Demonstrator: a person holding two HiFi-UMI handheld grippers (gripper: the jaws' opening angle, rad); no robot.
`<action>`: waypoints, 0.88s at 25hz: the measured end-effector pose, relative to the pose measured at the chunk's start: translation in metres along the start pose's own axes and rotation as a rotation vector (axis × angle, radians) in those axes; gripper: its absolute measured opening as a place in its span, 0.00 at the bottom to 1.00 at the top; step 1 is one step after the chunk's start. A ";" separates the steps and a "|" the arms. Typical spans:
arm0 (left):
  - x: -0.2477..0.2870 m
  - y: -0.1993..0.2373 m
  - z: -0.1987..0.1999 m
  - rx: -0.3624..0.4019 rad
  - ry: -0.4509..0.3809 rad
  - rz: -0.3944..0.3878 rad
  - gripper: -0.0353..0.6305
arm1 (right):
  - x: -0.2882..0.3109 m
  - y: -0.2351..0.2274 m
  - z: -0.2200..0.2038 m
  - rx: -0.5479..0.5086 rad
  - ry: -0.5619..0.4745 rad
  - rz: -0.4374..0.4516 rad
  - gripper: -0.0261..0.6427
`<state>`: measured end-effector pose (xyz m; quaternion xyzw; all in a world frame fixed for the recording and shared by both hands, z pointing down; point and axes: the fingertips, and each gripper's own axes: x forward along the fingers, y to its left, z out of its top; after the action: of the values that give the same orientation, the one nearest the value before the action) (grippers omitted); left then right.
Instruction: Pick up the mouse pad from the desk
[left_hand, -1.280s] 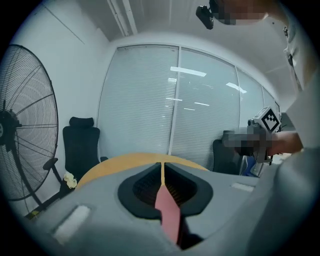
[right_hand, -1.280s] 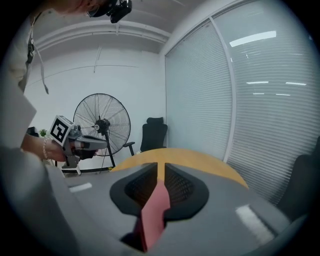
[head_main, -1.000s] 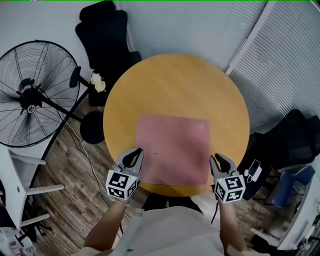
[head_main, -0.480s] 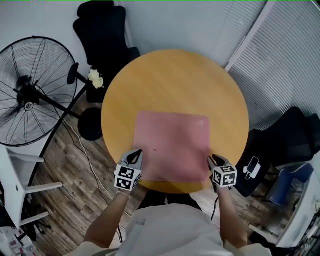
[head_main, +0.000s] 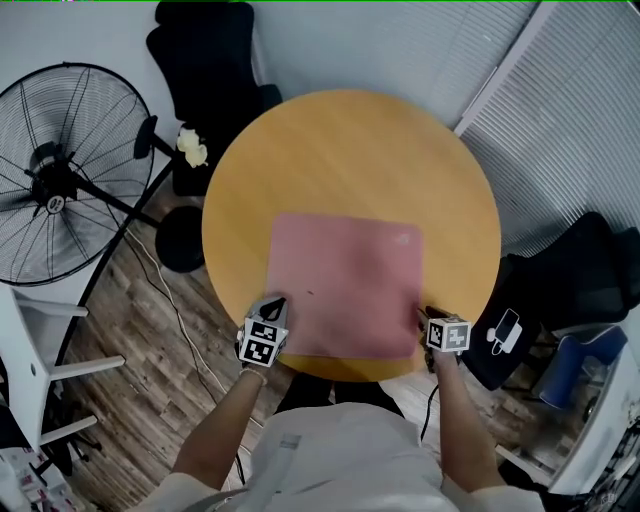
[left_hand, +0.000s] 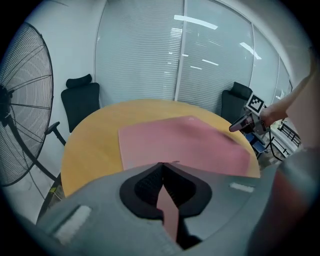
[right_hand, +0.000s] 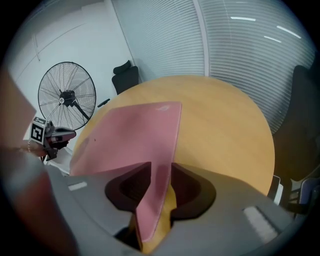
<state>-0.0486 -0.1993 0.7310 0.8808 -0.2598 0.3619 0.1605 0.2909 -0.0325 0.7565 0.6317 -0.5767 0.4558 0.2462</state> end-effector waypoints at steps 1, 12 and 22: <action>0.002 0.001 -0.002 0.002 0.007 0.003 0.06 | 0.003 -0.002 -0.002 0.010 0.006 0.002 0.23; 0.019 0.001 -0.029 -0.008 0.072 0.011 0.06 | 0.027 -0.010 -0.023 0.067 0.066 0.012 0.24; 0.027 0.000 -0.059 -0.072 0.135 -0.010 0.06 | 0.028 0.003 -0.024 0.145 0.065 0.129 0.21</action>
<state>-0.0653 -0.1810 0.7911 0.8493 -0.2568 0.4101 0.2111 0.2789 -0.0270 0.7913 0.5943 -0.5732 0.5317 0.1885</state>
